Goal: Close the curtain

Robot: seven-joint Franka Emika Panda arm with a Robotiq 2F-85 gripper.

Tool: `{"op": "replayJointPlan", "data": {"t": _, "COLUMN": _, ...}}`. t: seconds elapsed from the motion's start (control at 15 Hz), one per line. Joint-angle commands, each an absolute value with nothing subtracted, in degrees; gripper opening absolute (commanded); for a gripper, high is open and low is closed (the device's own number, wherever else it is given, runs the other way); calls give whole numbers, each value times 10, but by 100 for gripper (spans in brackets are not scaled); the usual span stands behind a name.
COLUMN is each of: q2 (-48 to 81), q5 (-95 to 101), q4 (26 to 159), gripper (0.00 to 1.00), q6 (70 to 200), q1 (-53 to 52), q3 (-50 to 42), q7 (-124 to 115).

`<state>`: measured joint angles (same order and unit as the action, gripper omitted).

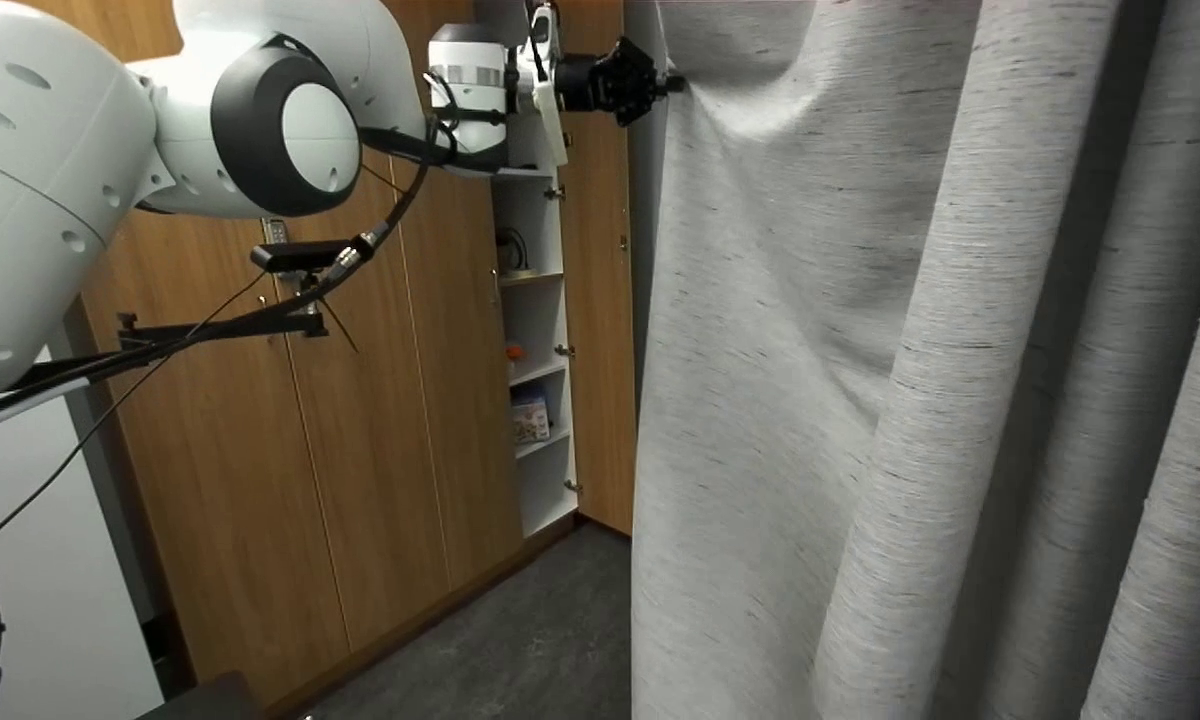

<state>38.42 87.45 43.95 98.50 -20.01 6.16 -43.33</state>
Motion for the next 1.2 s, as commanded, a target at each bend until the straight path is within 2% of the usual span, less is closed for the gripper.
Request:
{"op": "replayJointPlan", "data": {"t": 0.0, "q2": 348, "q5": 886, "q4": 487, "gripper": 1, "q6": 1048, "q1": -209, "q3": 73, "q7": -385}}
{"op": "replayJointPlan", "data": {"t": 0.47, "q2": 326, "q5": 898, "q4": 534, "gripper": 1, "q6": 1140, "q1": -229, "q3": 88, "q7": -341}}
{"op": "replayJointPlan", "data": {"t": 1.13, "q2": 332, "q5": 939, "q4": 526, "gripper": 1, "q6": 1278, "q1": -248, "q3": 87, "q7": -264}}
